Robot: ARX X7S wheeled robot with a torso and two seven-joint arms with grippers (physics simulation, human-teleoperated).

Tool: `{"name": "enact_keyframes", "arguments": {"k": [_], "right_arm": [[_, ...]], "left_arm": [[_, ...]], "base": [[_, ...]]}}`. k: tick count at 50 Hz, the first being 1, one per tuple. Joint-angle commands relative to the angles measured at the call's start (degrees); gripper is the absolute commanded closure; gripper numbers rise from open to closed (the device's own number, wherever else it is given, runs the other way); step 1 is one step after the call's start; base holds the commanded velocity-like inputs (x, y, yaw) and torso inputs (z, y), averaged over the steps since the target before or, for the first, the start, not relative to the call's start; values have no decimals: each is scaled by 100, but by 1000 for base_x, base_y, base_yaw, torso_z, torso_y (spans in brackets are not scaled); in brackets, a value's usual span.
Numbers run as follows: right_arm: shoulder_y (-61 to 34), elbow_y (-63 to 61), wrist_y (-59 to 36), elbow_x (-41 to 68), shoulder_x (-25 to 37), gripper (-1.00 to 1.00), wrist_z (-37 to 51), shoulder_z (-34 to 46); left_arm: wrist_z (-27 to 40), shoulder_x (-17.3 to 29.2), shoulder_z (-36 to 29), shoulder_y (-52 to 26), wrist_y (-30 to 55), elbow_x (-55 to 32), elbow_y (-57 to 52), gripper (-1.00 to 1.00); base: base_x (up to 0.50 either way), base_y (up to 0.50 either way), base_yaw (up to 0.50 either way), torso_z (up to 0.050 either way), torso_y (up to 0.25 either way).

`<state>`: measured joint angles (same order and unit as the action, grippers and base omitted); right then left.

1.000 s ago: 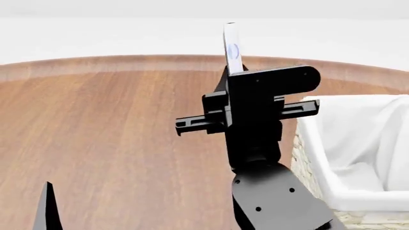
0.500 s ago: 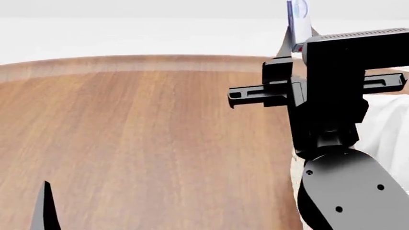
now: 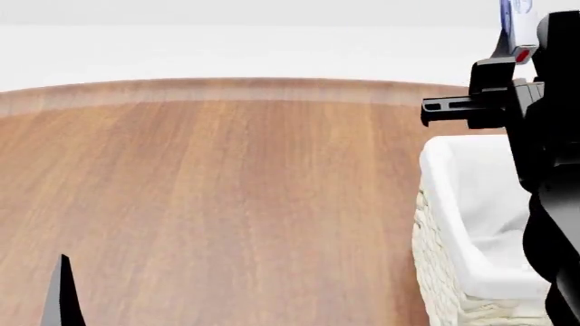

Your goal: Pick up the cream cheese box, and put it in the basket.

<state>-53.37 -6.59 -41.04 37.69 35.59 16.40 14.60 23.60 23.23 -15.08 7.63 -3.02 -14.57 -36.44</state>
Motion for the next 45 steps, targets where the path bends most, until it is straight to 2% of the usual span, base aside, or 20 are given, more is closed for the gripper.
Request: {"name": "enact_keyframes", "arguments": {"k": [1, 7, 12, 18, 23, 26, 33, 45], "right_arm": [[-971, 1321, -364, -110, 145, 100, -878, 243], [-1465, 1860, -1184, 338, 412, 100, -1712, 409], [-2229, 2569, -2023, 460, 343, 100, -1963, 622], [-3079, 3454, -2988, 365, 338, 100, -2535, 1241], [-3412, 3626, -3628, 402, 420, 100, -2628, 1433], [-3743, 3542, -4138, 385, 458, 100, -2897, 1912], [-4173, 3714, -4619, 278, 373, 100, -3125, 2579], [-4316, 4099, -4698, 451, 204, 100, -3179, 2732]], "left_arm": [[6, 2, 26, -31, -85, -6, 107, -100], [26, 10, 15, -17, -60, -19, 56, -100], [27, 22, -13, -26, -28, -13, 27, -100], [58, 42, 29, -39, -4, -62, -18, -100], [63, 49, 14, -23, -6, -66, -38, -100], [77, 51, 12, -13, -8, -58, -57, -100], [87, 66, -1, -21, 17, -61, -77, -100], [108, 80, -12, -37, 31, -73, -94, -100]], "base": [[0, 0, 0, 0, 0], [0, 0, 0, 0, 0], [0, 0, 0, 0, 0], [0, 0, 0, 0, 0], [0, 0, 0, 0, 0], [0, 0, 0, 0, 0], [0, 0, 0, 0, 0], [0, 0, 0, 0, 1]]}}
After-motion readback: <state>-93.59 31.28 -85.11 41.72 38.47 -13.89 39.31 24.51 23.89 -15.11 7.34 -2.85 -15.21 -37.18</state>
